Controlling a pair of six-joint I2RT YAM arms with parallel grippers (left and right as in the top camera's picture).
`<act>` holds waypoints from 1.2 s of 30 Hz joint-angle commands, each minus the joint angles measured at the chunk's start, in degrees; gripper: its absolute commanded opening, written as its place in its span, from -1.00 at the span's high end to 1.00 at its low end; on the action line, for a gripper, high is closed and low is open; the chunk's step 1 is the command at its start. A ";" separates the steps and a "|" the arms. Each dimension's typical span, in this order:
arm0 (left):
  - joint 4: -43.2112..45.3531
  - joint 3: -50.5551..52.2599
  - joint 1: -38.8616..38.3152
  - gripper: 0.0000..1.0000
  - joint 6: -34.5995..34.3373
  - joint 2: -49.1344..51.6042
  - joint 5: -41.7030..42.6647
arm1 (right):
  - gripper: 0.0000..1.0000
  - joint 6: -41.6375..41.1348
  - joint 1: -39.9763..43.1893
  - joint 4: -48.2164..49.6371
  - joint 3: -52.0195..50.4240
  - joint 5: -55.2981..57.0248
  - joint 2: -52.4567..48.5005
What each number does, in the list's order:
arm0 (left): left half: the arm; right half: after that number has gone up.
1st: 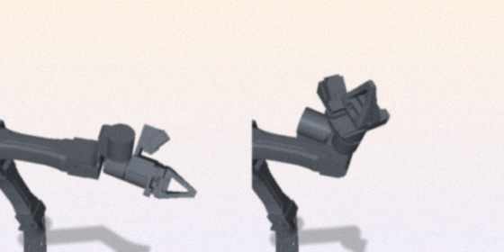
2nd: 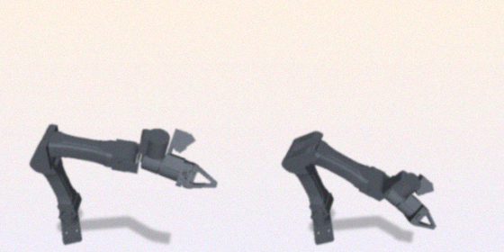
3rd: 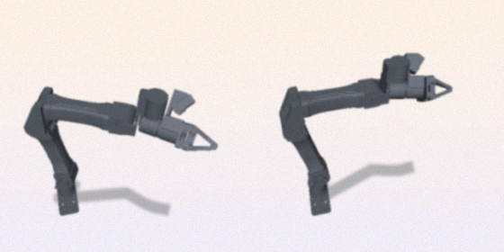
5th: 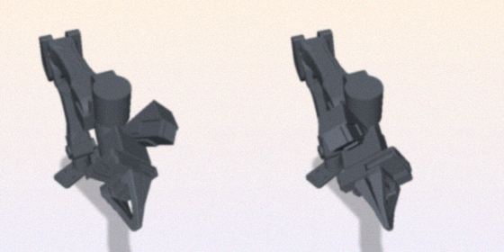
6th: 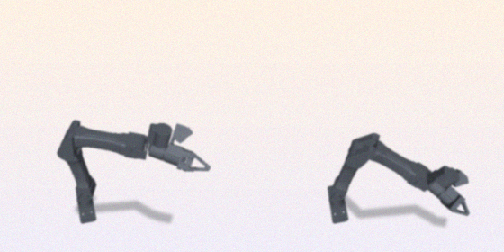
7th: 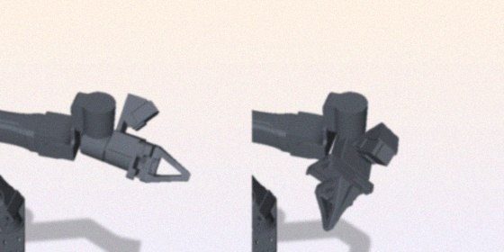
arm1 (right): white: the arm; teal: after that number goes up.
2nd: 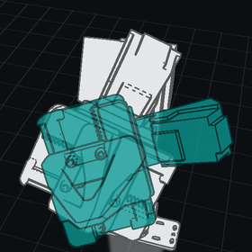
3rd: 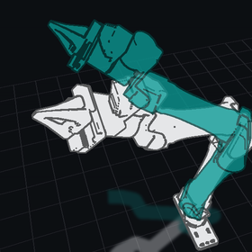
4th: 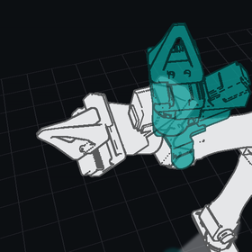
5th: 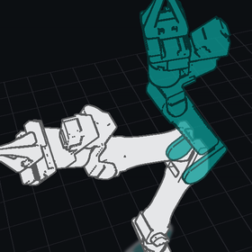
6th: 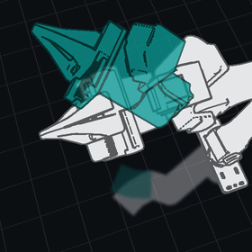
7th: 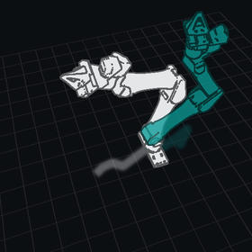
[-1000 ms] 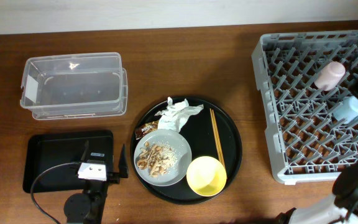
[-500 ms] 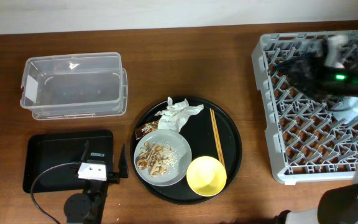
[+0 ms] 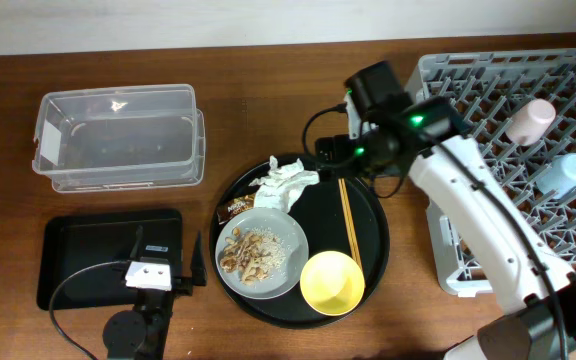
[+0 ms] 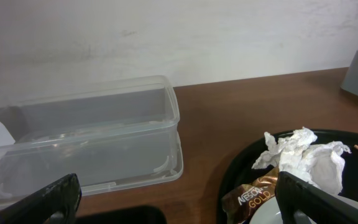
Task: Sort waste into correct bins and load items into the dishwasher rack
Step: 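Raise the right arm to a hold pose above the rack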
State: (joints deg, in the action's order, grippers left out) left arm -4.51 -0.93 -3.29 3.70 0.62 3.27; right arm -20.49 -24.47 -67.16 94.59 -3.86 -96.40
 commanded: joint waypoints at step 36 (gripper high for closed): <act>0.70 0.42 0.31 -0.99 0.61 -0.28 2.40 | -0.97 -10.01 34.99 -9.53 -0.85 13.14 -0.35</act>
State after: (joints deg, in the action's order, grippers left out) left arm -4.49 -0.93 -3.29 3.68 0.62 3.27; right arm -29.85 10.22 -76.51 94.21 8.14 -96.49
